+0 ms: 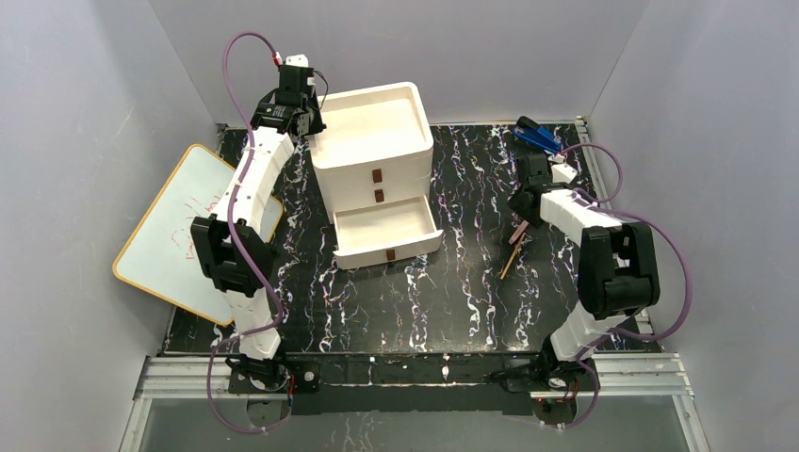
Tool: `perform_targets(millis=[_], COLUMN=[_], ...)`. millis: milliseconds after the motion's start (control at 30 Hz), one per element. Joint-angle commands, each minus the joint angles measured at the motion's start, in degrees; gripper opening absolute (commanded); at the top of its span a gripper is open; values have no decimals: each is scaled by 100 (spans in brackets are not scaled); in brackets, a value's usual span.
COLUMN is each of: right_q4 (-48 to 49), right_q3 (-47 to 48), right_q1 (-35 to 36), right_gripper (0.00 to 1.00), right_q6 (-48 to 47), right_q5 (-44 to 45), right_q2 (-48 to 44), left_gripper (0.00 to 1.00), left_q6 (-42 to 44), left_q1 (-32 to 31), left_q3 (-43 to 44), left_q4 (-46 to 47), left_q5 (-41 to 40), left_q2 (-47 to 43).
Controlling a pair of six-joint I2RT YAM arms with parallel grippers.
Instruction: Organize the makeup
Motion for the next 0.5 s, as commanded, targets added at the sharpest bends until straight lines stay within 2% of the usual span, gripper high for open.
perform_targets(millis=[0, 233, 467], right_q4=[295, 323, 458], right_q3=[-109, -163, -240], right_q1=[-94, -185, -257], right_gripper=[56, 55, 37], right_q6=[-65, -105, -136], right_q5=[-85, -126, -211], right_q2=[139, 361, 534], left_gripper=[0, 0, 0], left_q6=[68, 71, 59], left_q1=[-6, -6, -4], left_q3=[-422, -351, -303], left_q4=[-1555, -1605, -1609], left_q5=[610, 583, 620], left_q2=[513, 568, 638])
